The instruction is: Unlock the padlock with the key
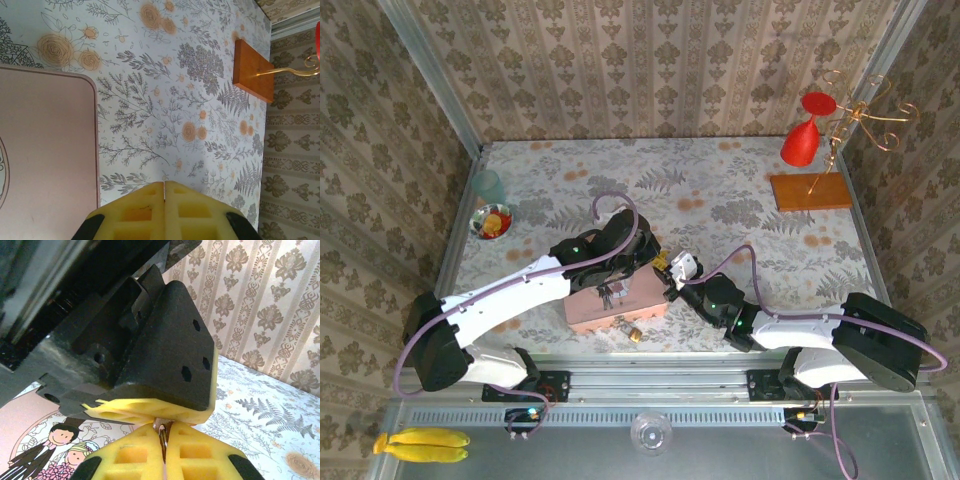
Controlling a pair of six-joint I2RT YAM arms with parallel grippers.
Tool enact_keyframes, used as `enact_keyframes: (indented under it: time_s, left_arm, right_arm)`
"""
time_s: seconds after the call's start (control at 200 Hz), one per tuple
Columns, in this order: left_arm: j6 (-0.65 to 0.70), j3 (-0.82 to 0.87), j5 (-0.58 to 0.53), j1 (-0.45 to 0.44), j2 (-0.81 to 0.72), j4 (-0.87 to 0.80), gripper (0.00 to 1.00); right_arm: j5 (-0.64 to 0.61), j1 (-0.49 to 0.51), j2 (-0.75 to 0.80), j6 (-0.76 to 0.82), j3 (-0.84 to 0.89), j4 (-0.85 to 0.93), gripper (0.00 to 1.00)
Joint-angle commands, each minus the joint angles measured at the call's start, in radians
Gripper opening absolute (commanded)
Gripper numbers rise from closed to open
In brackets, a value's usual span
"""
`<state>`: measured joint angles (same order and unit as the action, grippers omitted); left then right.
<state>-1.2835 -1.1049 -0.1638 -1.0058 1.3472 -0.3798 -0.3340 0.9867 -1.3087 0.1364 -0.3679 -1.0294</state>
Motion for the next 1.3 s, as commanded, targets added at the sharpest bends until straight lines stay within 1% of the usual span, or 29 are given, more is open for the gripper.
enact_keyframes:
  time_s: [0.0, 0.065, 0.215, 0.245, 0.29, 0.365, 0.42, 0.52, 0.63, 0.735, 0.81, 0.88, 0.915, 0.975, 1.07, 1.21, 1.295]
  left_arm:
    - [-0.003, -0.01, 0.044, -0.021, -0.015, 0.005, 0.0]
    - [0.008, -0.009, 0.041, -0.022, -0.023, 0.006, 0.05]
    - [0.038, 0.019, 0.03, -0.012, -0.047, 0.046, 0.11]
    - [0.043, 0.029, 0.032, -0.005, -0.053, 0.062, 0.14]
    - [0.045, 0.044, 0.034, 0.007, -0.064, 0.076, 0.21]
    - [0.068, 0.066, 0.038, 0.029, -0.087, 0.102, 0.29]
    - [0.093, 0.077, 0.037, 0.045, -0.105, 0.115, 0.35]
    - [0.143, 0.121, 0.036, 0.077, -0.148, 0.171, 0.49]
    - [0.237, 0.2, 0.055, 0.115, -0.214, 0.288, 0.58]
    - [0.358, 0.257, 0.138, 0.153, -0.255, 0.429, 0.61]
    - [0.433, 0.254, 0.173, 0.155, -0.267, 0.442, 0.65]
    - [0.472, 0.249, 0.218, 0.155, -0.272, 0.459, 0.67]
    - [0.486, 0.248, 0.244, 0.156, -0.27, 0.471, 0.67]
    - [0.495, 0.248, 0.272, 0.153, -0.269, 0.483, 0.67]
    - [0.478, 0.264, 0.273, 0.151, -0.269, 0.504, 0.68]
    - [0.451, 0.285, 0.289, 0.15, -0.266, 0.553, 0.68]
    - [0.425, 0.293, 0.304, 0.148, -0.261, 0.584, 0.66]
  right_arm:
    - [-0.045, 0.004, 0.003, -0.036, -0.046, -0.061, 0.05]
    - [-0.057, 0.004, 0.008, -0.059, -0.043, -0.065, 0.03]
    - [-0.042, 0.004, 0.013, -0.173, -0.054, -0.015, 0.0]
    - [-0.04, 0.004, 0.008, -0.2, -0.055, -0.015, 0.0]
    - [-0.05, 0.004, 0.002, -0.242, -0.054, -0.018, 0.0]
    - [-0.063, 0.004, 0.002, -0.313, -0.046, -0.022, 0.0]
    - [-0.058, 0.004, 0.002, -0.359, -0.039, -0.027, 0.0]
    - [-0.034, 0.003, 0.002, -0.427, -0.03, -0.041, 0.0]
    - [-0.006, 0.003, 0.006, -0.488, -0.008, -0.095, 0.0]
    - [0.037, 0.0, 0.016, -0.525, 0.008, -0.149, 0.0]
    - [0.071, 0.0, 0.017, -0.533, 0.02, -0.199, 0.0]
    - [0.085, 0.0, 0.006, -0.537, 0.035, -0.272, 0.0]
    - [0.085, 0.0, 0.008, -0.54, 0.034, -0.276, 0.0]
    - [0.104, 0.0, 0.02, -0.537, 0.029, -0.277, 0.0]
    - [0.126, 0.001, 0.044, -0.53, 0.023, -0.276, 0.0]
    - [0.124, 0.0, 0.07, -0.519, 0.021, -0.274, 0.0]
    - [0.121, 0.0, 0.074, -0.526, 0.02, -0.274, 0.0]
